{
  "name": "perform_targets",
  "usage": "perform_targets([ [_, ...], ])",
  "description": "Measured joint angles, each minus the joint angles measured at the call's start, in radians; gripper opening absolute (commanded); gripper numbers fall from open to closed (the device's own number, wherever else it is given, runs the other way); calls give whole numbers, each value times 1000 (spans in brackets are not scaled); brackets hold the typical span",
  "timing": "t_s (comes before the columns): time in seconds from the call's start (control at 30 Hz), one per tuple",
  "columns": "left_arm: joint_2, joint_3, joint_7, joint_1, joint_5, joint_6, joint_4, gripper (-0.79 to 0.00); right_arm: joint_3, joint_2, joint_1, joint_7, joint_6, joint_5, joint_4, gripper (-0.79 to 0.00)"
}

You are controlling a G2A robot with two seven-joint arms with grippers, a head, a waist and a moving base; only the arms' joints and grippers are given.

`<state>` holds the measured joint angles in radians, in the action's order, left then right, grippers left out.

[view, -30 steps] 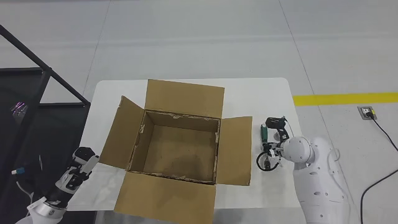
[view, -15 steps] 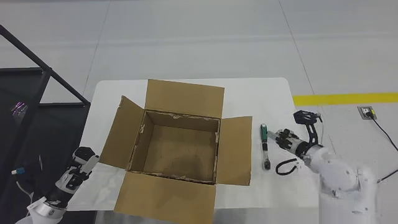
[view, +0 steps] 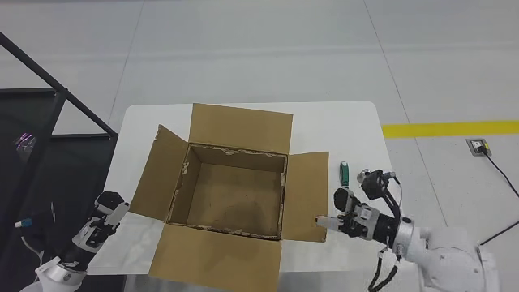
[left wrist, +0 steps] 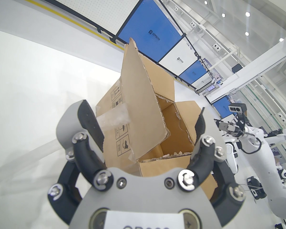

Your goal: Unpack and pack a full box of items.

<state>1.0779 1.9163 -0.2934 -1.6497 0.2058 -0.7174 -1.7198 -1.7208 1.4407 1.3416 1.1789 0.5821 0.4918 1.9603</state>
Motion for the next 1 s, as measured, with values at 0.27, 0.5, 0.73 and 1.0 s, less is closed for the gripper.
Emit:
perform_targets([
  [0.27, 0, 0, 0, 0, 0, 0, 0, 0, 93, 1, 210, -221, -164, 224, 189, 0],
  [0.5, 0, 0, 0, 0, 0, 0, 0, 0, 217, 3, 273, -308, -336, 298, 215, 0],
  [0.73, 0, 0, 0, 0, 0, 0, 0, 0, 317, 5, 265, -442, -423, 360, 165, 0],
  [1.0, 0, 0, 0, 0, 0, 0, 0, 0, 375, 5, 207, -524, -514, 420, 127, 0],
])
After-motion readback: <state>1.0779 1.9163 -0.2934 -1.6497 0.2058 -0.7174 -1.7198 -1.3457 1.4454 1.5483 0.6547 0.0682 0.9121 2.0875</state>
